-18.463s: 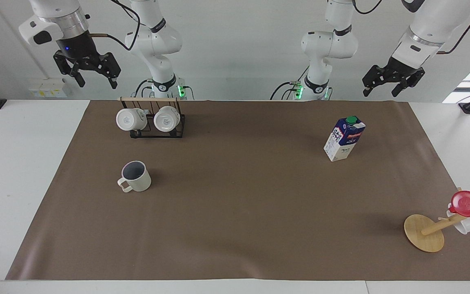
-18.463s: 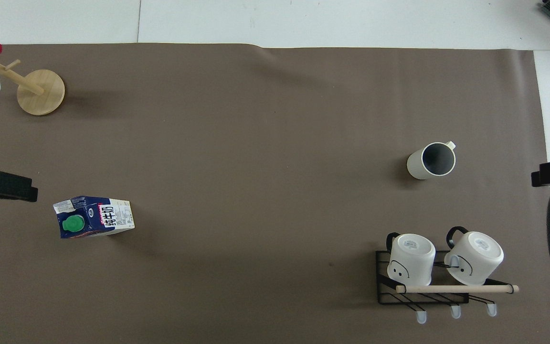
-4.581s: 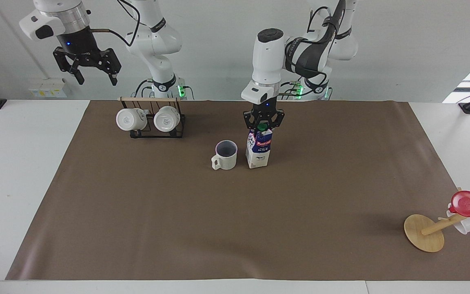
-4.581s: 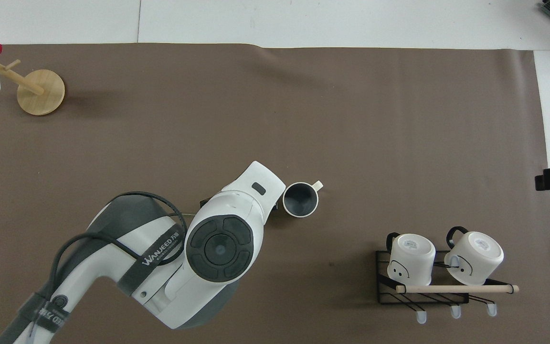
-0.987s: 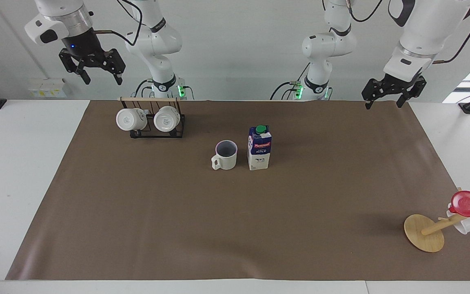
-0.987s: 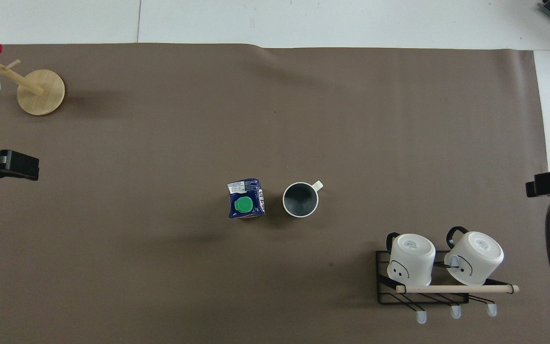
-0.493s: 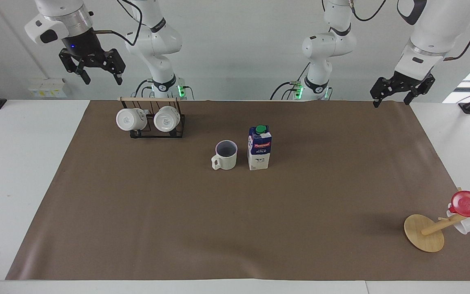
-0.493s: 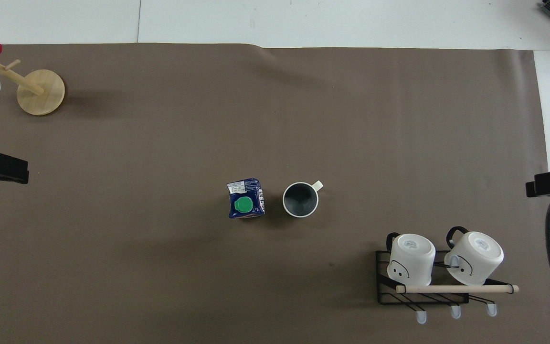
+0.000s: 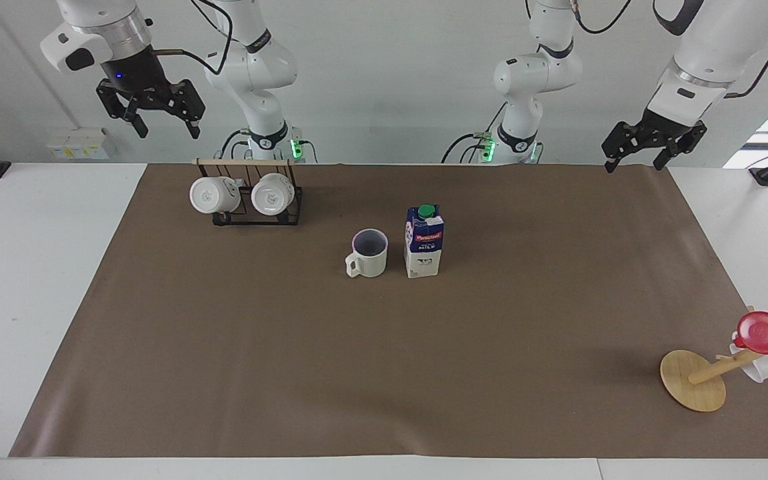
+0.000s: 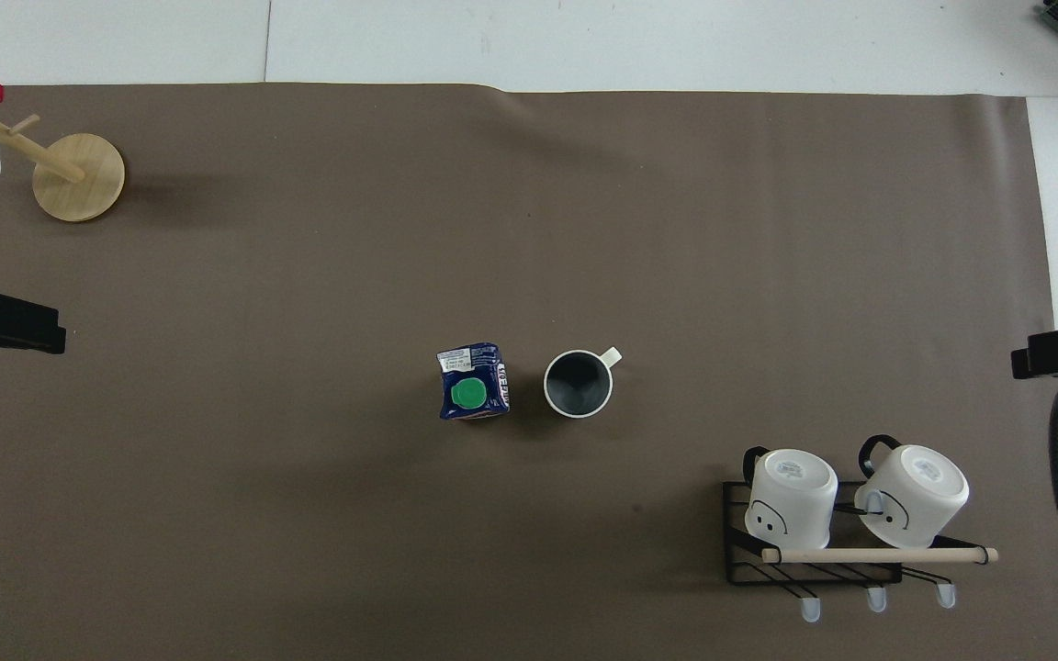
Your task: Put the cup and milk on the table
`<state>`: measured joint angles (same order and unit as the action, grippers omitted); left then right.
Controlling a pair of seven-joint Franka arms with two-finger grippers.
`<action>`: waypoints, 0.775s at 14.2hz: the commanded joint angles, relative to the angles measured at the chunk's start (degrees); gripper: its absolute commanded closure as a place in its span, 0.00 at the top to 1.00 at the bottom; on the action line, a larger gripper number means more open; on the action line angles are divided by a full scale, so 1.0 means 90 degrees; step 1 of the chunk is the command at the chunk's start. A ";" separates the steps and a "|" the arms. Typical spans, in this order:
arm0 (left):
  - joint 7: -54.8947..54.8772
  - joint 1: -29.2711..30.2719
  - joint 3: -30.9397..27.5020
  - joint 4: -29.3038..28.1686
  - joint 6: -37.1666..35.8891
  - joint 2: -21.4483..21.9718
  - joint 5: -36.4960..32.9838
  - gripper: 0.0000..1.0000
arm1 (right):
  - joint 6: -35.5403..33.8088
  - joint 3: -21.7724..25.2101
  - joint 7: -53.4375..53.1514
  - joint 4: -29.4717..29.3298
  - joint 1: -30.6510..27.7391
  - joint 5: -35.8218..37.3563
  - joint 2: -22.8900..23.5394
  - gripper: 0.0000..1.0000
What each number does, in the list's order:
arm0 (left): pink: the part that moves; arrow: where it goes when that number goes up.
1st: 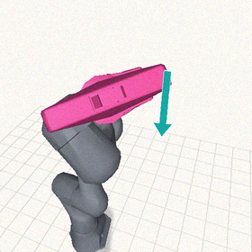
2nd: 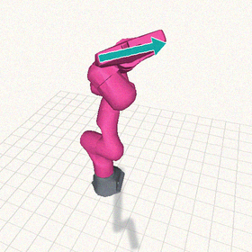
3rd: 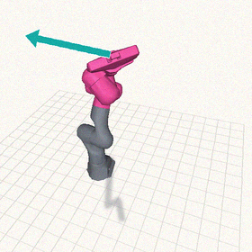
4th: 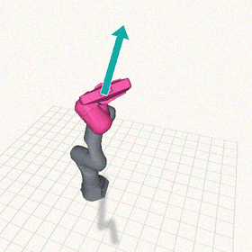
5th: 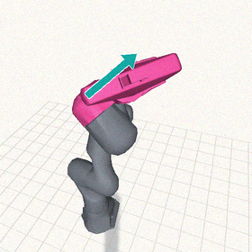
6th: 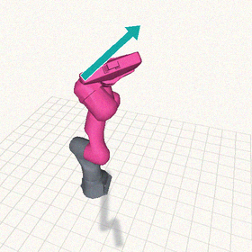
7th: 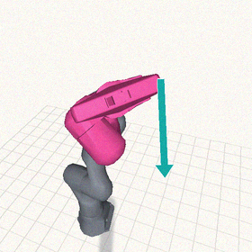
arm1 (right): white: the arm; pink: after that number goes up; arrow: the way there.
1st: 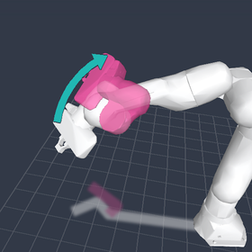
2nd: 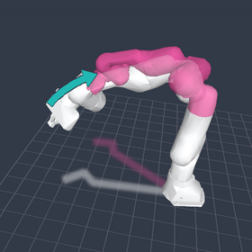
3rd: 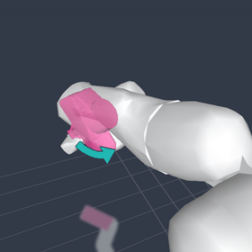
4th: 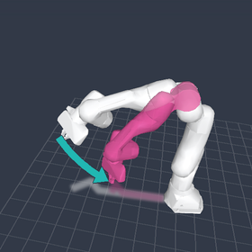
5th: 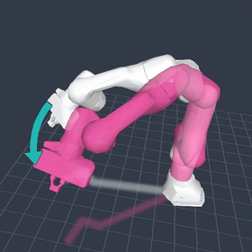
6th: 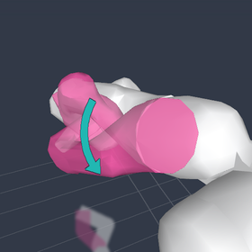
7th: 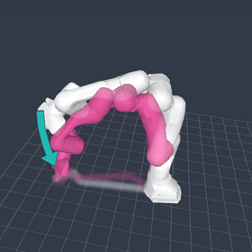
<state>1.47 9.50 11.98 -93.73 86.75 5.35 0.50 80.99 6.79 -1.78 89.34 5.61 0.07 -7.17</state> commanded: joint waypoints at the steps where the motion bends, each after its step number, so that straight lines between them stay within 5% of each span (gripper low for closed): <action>1: -0.0095 0.0029 0.0065 -0.0210 -0.0089 0.0187 0.0159 1.00 | -0.0054 -0.0003 -0.0085 -0.0064 -0.0037 -0.0144 0.0006 1.00; 11: -0.0105 -0.0166 0.0104 -0.0465 -0.0059 0.0285 0.0208 1.00 | -0.0054 -0.0003 -0.0085 -0.0064 -0.0037 -0.0154 0.0006 1.00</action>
<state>1.25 8.79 13.63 -96.01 86.08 6.06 1.46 80.99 6.79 -1.78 89.34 5.61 0.07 -7.17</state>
